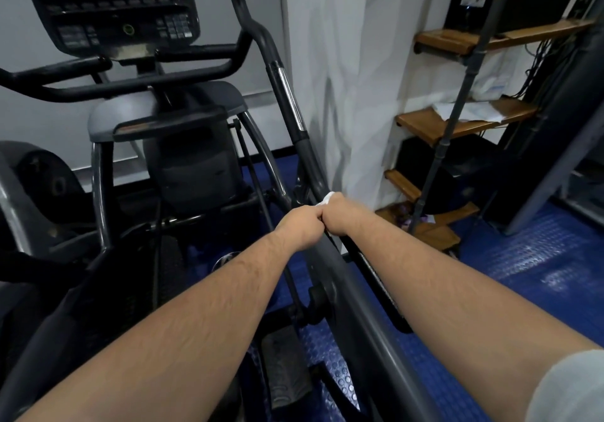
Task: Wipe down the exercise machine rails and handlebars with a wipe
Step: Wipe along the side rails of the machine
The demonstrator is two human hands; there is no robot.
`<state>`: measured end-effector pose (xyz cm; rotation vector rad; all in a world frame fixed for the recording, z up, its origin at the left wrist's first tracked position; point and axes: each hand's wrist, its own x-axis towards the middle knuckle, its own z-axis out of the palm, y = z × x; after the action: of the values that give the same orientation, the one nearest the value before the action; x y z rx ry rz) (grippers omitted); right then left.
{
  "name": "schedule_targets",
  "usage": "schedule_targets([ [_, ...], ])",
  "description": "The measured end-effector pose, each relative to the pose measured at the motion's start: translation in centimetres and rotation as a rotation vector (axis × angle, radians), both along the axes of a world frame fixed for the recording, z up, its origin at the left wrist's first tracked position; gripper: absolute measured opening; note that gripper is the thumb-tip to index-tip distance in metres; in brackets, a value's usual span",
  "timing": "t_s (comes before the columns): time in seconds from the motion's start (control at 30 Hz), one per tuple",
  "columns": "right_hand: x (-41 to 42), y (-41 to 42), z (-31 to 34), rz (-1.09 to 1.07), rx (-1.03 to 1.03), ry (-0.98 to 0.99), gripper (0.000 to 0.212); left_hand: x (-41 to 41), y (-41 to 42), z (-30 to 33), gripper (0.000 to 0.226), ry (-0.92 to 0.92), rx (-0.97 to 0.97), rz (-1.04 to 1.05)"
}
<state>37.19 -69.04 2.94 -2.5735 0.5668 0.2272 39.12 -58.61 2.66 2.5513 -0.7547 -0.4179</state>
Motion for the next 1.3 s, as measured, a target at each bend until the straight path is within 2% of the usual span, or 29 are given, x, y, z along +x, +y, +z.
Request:
schedule_targets([
  [0.03,-0.6,0.2,0.0,-0.049,0.032,0.008,0.025,-0.3,0.1,0.1,0.034,0.013,-0.002,-0.007],
  [0.23,-3.7,0.7,0.0,-0.034,-0.101,0.048,0.021,-2.0,1.0,0.0,0.029,0.066,-0.015,-0.064],
  [0.37,-5.9,0.3,-0.2,-0.046,-0.084,0.074,0.01,-1.9,1.6,0.6,0.05,0.096,-0.038,-0.137],
  [0.5,-8.2,0.7,0.1,-0.177,0.025,0.165,0.018,-1.1,1.4,0.0,0.056,0.048,-0.124,-0.035],
  [0.57,-9.0,0.6,-0.4,-0.181,0.018,0.185,0.011,-1.0,0.9,-0.4,0.068,0.007,-0.025,-0.086],
  [0.7,-11.5,1.1,0.5,-0.202,-0.002,0.277,0.016,-1.6,-0.1,-0.6,0.088,-0.075,0.236,-0.219],
  [0.73,-12.2,1.4,1.1,-0.21,-0.024,0.301,0.015,-1.6,-0.2,-0.6,0.09,-0.089,0.253,-0.228],
  [0.87,-13.8,1.8,1.9,-0.241,-0.072,0.322,0.033,-0.9,-0.6,-0.8,0.092,-0.137,0.253,-0.219],
  [0.97,-12.4,2.0,1.7,-0.305,-0.007,0.367,0.036,-0.1,-0.7,-0.7,0.093,-0.14,0.26,-0.231],
  [1.03,-11.3,2.1,1.4,-0.297,0.037,0.385,0.03,0.4,-0.7,-0.5,0.093,-0.128,0.269,-0.242],
  [1.1,-10.2,1.9,1.0,-0.267,0.013,0.328,0.023,1.0,-0.8,-0.4,0.093,-0.105,0.283,-0.251],
  [1.17,-8.8,1.5,0.6,-0.253,-0.007,0.241,0.028,1.8,-0.8,-0.6,0.093,-0.061,0.269,-0.242],
  [1.3,-5.5,1.2,-0.3,-0.171,0.041,0.004,0.028,2.6,-0.9,-0.4,0.077,0.075,0.072,-0.182],
])
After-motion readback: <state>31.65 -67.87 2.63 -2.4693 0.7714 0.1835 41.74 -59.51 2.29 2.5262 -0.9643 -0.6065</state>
